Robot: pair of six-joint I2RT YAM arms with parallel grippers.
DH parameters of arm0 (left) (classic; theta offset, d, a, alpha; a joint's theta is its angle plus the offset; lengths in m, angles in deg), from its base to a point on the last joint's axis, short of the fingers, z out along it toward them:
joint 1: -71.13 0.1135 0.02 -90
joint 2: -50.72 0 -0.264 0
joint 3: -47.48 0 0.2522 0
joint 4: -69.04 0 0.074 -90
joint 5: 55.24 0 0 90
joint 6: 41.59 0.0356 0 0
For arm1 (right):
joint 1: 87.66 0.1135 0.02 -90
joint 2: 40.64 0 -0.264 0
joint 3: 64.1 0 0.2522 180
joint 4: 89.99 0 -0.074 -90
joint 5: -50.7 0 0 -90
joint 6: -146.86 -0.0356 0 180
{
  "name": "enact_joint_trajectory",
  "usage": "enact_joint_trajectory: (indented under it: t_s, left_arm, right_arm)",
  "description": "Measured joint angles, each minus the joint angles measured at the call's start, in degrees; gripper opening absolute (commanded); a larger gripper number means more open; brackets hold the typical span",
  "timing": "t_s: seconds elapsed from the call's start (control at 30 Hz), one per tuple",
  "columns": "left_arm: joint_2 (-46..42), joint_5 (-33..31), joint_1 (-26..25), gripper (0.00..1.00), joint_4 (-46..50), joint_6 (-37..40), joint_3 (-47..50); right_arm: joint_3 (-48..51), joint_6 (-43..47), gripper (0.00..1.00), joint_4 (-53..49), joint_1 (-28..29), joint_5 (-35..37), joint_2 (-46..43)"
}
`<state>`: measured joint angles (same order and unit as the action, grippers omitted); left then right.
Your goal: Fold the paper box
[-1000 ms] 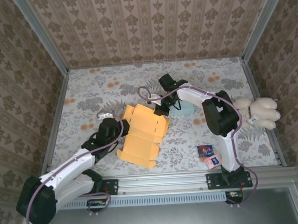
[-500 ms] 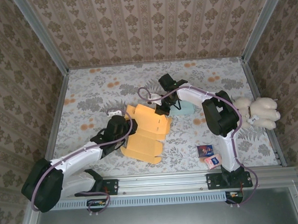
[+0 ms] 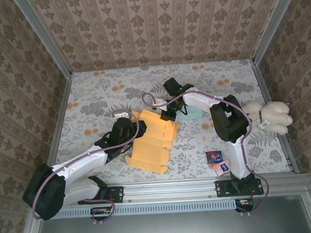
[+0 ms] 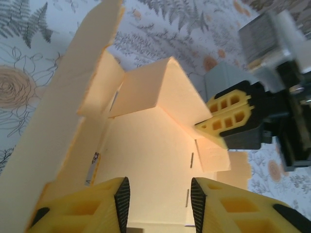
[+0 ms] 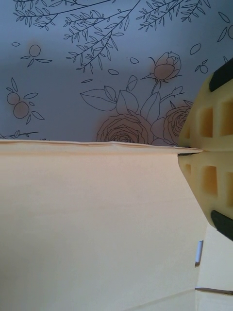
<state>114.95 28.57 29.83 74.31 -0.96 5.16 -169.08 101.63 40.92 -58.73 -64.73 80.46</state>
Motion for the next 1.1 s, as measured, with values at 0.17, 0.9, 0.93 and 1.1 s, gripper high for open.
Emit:
enact_joint_trajectory:
  t_s: [0.17, 0.9, 0.93, 1.1]
  left_arm:
    - [-7.56, -2.34, 0.02, 0.5, 4.17, 0.55, -0.07]
    - [-16.57, 1.79, 21.16, 0.5, 9.7, 1.75, 13.46]
    - [-16.02, 2.47, 21.16, 0.49, 8.72, 1.62, 13.51]
    - [-15.63, 4.35, 21.14, 0.48, 4.87, 1.33, 13.62]
  right_arm:
    - [-0.28, 0.02, 0.0, -0.09, 0.2, 2.01, 0.0]
    - [1.42, 12.07, 0.0, 2.01, 13.22, 30.38, -2.95]
    - [1.53, 12.33, 0.0, 2.03, 13.11, 30.93, -2.99]
    - [1.7, 12.55, 0.0, 2.16, 12.7, 31.5, -2.99]
